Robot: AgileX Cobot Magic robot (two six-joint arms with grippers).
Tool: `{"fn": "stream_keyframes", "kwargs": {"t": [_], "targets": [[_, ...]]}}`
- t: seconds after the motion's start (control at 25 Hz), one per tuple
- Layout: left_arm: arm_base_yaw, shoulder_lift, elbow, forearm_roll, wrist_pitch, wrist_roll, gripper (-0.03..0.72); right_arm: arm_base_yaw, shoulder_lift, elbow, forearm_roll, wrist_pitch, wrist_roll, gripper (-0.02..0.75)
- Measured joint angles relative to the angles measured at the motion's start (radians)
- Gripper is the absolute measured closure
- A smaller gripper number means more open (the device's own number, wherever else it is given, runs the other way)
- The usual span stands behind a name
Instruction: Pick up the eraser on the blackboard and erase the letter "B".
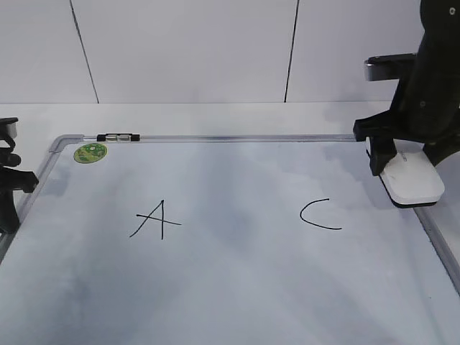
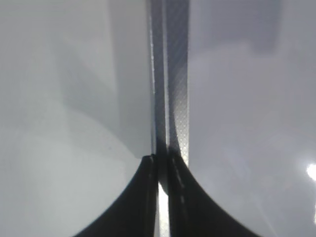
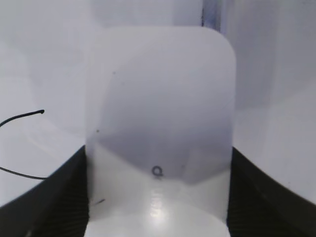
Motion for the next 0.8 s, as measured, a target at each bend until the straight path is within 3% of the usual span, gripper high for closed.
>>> {"fn": "stream_keyframes", "kwargs": {"t": [0.8], "targets": [[0.000,0.000,0.000,0.000,0.000,0.000,0.675,-0.010,0.087,0.000,-0.021,-0.050,0.017,0.223]]}}
